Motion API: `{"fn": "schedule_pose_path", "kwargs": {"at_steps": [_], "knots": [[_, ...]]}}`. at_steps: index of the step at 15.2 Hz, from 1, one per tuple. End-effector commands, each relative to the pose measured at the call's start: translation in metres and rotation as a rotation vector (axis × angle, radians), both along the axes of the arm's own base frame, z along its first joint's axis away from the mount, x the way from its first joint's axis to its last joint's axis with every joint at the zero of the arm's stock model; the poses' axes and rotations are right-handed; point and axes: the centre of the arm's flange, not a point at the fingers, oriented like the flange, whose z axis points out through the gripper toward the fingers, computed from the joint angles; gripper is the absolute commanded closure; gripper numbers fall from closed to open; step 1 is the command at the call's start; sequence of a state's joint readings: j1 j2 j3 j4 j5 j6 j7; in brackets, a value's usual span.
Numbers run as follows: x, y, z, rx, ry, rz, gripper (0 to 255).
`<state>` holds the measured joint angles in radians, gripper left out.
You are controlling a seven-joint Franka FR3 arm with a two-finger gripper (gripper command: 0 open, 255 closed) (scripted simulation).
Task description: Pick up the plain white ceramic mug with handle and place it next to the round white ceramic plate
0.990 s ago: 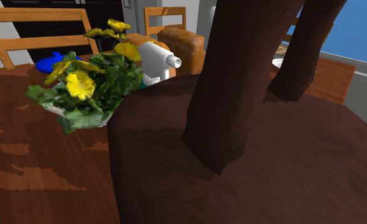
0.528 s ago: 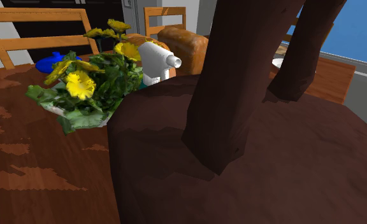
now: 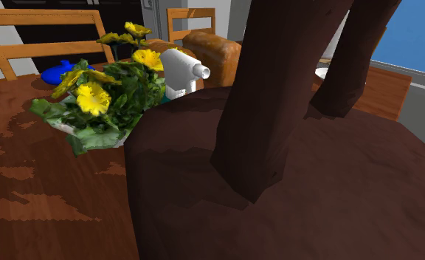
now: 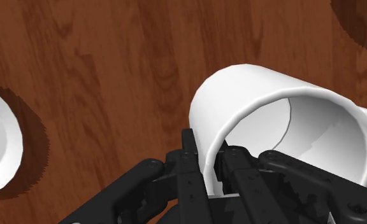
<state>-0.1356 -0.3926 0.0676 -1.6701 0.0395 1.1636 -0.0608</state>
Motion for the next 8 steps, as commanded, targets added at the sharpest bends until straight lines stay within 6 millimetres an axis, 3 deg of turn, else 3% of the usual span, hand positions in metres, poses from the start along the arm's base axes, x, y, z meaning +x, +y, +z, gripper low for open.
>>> {"fn": "schedule_pose_path", "kwargs": {"at_steps": [1,8], "knots": [[-0.007,-0.024,0.002,0.0,0.0,0.002,255],[-0.031,-0.113,0.003,0.0,0.0,0.002,255]]}}
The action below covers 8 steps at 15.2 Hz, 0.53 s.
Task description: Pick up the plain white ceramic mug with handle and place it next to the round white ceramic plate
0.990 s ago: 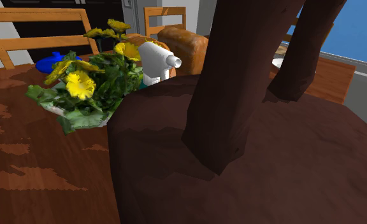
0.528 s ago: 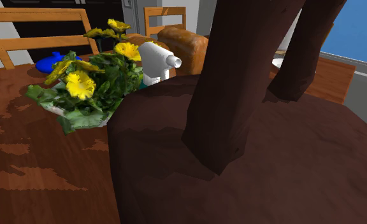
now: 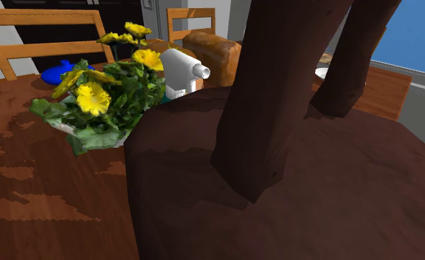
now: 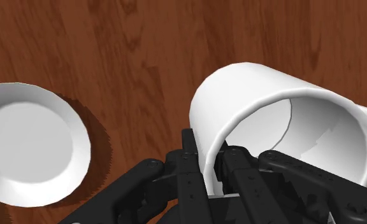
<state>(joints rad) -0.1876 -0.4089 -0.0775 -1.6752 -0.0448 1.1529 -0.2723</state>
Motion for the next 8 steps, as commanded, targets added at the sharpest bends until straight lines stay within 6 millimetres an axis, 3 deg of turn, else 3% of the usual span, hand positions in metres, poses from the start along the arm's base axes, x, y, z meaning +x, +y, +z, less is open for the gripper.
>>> {"fn": "schedule_pose_path", "kwargs": {"at_steps": [1,7,8], "knots": [[-0.01,-0.026,0.0,0.0,0.0,0.002,255],[-0.031,-0.102,0.0,0.0,0.0,0.002,255],[-0.031,-0.102,-0.005,0.0,0.0,0.002,255]]}}
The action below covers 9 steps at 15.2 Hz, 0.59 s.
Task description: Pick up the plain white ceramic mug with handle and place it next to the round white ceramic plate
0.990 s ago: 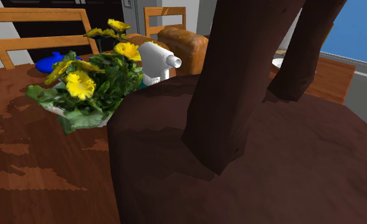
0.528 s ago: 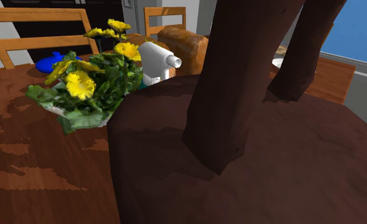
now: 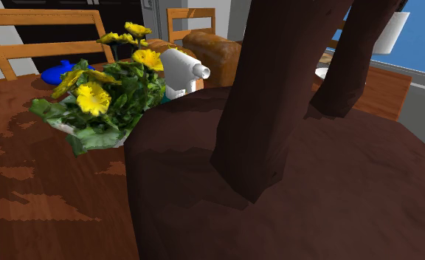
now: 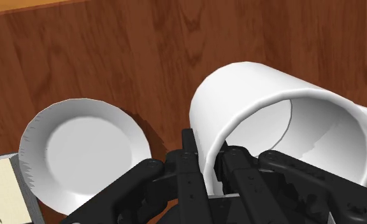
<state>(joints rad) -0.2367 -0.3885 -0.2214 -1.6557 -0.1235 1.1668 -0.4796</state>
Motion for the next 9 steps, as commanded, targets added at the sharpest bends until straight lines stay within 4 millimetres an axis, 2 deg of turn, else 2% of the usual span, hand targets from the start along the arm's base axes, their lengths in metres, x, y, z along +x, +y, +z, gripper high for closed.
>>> {"fn": "schedule_pose_path", "kwargs": {"at_steps": [1,9], "knots": [[-0.001,-0.007,-0.008,0.0,0.0,0.002,255],[-0.001,-0.007,-0.05,0.0,0.0,0.002,255]]}}
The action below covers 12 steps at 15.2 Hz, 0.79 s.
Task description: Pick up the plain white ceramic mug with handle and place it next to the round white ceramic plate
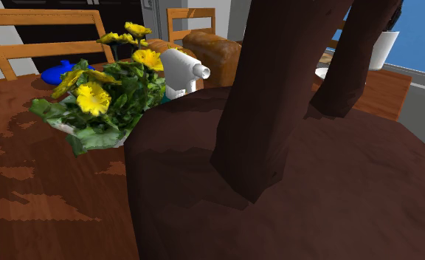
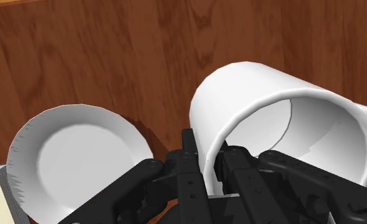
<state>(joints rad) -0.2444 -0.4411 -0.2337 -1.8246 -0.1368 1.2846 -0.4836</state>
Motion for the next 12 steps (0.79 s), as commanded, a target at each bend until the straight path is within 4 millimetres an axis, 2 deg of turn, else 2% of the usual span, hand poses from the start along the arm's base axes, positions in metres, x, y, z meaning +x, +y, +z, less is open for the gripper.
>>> {"fn": "schedule_pose_path", "kwargs": {"at_steps": [1,12], "knots": [[0.0,0.002,-0.01,0.0,-0.001,0.0,255],[0.0,0.002,-0.069,0.0,-0.001,0.0,255]]}}
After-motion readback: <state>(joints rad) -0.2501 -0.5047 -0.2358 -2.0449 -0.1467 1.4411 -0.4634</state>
